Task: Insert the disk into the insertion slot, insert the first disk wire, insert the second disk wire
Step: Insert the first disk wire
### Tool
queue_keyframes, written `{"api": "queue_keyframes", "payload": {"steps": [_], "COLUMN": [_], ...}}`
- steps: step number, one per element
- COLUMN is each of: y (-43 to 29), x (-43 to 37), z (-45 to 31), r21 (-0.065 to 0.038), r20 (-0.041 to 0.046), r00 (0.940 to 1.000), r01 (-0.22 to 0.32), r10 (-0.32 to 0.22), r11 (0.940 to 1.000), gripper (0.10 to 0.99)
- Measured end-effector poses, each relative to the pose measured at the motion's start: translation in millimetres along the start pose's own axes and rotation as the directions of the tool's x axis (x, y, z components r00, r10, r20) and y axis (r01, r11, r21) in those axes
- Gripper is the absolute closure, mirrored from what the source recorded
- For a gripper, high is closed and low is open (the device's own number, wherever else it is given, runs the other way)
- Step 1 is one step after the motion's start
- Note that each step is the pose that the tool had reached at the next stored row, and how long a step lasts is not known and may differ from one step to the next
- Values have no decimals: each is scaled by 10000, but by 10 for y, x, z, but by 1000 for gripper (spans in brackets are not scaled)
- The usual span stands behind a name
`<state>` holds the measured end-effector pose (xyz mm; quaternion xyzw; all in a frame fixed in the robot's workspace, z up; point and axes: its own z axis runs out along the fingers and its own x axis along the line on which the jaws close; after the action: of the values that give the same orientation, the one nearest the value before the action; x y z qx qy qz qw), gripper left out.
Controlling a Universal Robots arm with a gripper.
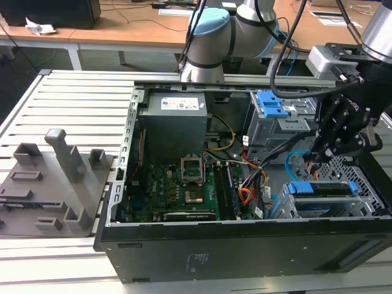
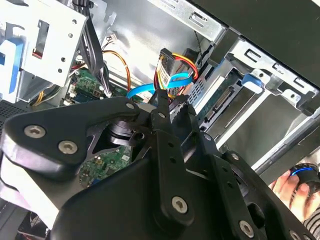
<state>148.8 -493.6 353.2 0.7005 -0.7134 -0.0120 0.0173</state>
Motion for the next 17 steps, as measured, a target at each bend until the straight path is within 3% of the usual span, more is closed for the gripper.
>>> {"api": "queue_keyframes", "payload": {"steps": [2,3,12,17], "y": [0,0,-1,-100], "x": [0,0,0,-2], "z": [3,5,9,5], "r21": [1,1,0,-5], "r20": [2,4,3,4], "r00": [10000,10000,10000,10000], "r01": [0,0,1,0], "r10": [0,0,-1,0], "r11": [10000,10000,10000,10000], "gripper": [800,922,925,925]}}
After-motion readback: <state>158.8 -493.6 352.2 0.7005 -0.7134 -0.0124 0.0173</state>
